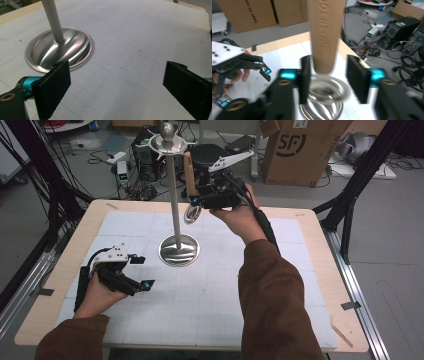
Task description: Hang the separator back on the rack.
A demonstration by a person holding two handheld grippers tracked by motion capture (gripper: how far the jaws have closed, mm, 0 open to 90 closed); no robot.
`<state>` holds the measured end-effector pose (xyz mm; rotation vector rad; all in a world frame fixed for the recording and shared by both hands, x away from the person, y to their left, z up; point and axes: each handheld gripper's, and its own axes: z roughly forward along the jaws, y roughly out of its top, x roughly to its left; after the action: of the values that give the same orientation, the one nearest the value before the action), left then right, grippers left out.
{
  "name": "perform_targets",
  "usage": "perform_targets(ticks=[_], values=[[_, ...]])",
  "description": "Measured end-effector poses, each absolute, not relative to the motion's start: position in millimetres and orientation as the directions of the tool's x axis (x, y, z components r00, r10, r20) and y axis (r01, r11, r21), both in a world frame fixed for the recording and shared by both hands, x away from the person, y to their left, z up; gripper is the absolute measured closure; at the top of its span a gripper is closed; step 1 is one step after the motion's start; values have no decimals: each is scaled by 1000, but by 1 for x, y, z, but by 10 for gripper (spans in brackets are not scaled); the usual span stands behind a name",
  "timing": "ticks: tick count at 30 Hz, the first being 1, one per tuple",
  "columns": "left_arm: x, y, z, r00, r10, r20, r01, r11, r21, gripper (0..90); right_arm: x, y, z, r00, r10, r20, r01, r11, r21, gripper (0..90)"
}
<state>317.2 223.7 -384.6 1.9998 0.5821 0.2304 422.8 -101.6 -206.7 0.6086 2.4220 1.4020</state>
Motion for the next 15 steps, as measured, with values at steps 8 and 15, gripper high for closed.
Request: perform_targets(ticks=[8,15], values=[[317,223,-385,866,494,-82,303,-387,871,84,419,-106,-208,-876,480,-48,215,478,852,411],[316,223,-384,868,489,-89,303,-378,875,84,412,-114,-205,-872,485,-61,211,487,848,385]])
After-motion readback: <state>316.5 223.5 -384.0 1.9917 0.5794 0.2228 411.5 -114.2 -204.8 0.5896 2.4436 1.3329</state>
